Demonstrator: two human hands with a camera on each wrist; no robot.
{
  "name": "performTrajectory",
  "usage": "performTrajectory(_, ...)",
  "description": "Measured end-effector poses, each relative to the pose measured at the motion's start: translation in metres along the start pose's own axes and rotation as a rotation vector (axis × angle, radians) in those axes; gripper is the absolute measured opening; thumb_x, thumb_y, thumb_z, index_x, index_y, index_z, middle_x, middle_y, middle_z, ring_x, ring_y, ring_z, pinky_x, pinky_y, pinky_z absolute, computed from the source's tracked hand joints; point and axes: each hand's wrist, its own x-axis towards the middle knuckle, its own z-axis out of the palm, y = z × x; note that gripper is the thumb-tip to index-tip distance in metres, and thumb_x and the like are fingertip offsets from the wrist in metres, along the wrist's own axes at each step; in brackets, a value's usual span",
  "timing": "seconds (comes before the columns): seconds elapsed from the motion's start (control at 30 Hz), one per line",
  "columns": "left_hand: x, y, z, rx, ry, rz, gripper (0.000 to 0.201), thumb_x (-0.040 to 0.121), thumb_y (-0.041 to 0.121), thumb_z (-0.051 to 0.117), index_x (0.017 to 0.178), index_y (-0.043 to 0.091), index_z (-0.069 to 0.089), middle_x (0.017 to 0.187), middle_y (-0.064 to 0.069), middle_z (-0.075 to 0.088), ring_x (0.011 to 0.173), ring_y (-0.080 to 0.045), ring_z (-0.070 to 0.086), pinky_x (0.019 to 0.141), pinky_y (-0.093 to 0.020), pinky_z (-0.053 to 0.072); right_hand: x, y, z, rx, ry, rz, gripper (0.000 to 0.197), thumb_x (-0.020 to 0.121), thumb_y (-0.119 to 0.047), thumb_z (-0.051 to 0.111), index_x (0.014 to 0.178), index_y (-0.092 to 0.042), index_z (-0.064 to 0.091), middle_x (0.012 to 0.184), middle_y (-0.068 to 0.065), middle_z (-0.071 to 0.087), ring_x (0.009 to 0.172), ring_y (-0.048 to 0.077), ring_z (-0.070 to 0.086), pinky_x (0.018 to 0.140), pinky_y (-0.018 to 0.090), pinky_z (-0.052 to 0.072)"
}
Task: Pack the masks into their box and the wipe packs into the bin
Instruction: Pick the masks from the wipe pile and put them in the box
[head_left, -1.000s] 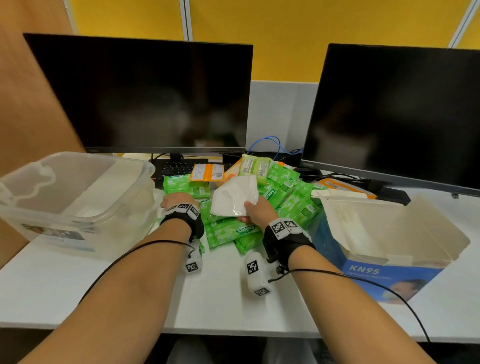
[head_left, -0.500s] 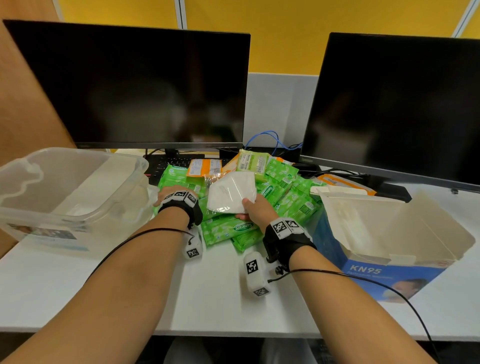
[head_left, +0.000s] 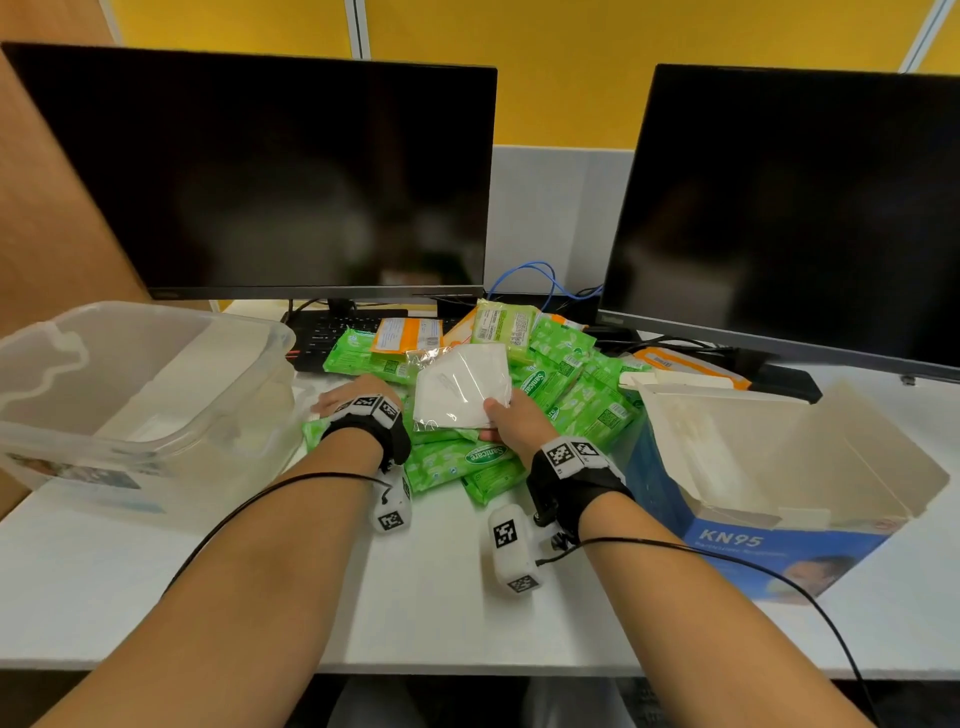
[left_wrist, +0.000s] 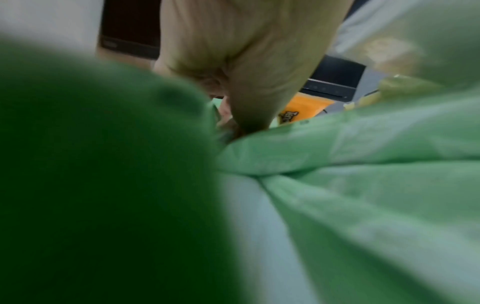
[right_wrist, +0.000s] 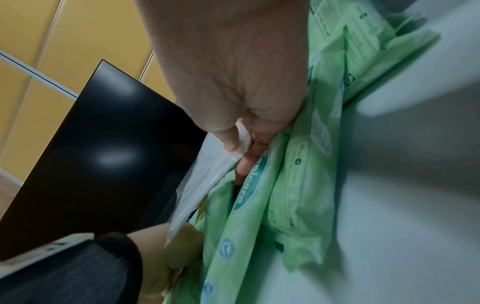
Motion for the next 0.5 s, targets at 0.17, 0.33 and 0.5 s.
performTrajectory(0.17, -0.010, 0.007, -0.014, -0.195, 0.121, 0.217, 0.025, 0.090, 0.014, 0.055, 0.109, -0.001, 0.060, 0.115, -0.018, 0.062, 0.104, -0.035, 0.061, 0.084, -0.036, 0.050, -0.006, -0.010, -0.001, 0.091, 0.034, 0.064, 0.033, 0.099, -0.016, 0.041, 0.129, -0.004, 0.049, 0.116, 0.013, 0.061, 0.074, 0.019, 0.062, 0.073, 0.032, 0.057)
performTrajectory(0.33, -0.044, 0.008, -0.040, -0.342, 0.399, 0.245, 0.027, 0.096, 0.007, 0.041, 0.115, -0.001, 0.059, 0.121, -0.019, 0.061, 0.111, -0.036, 0.059, 0.087, -0.041, 0.048, -0.025, -0.039, -0.009, 0.080, 0.296, -0.061, 0.029, 0.095, -0.022, 0.044, 0.117, -0.003, 0.051, 0.113, 0.016, 0.062, 0.097, 0.034, 0.062, 0.085, 0.044, 0.052)
performTrajectory(0.5, -0.085, -0.006, -0.078, -0.620, 0.755, 0.292, 0.036, 0.101, 0.026, 0.032, 0.108, 0.002, 0.058, 0.111, -0.022, 0.062, 0.105, -0.041, 0.058, 0.082, -0.045, 0.044, -0.071, -0.091, -0.033, 0.032, 0.511, -0.378, 0.011, 0.098, -0.016, 0.041, 0.096, -0.007, 0.045, 0.090, 0.009, 0.054, 0.077, 0.024, 0.053, 0.063, 0.029, 0.040)
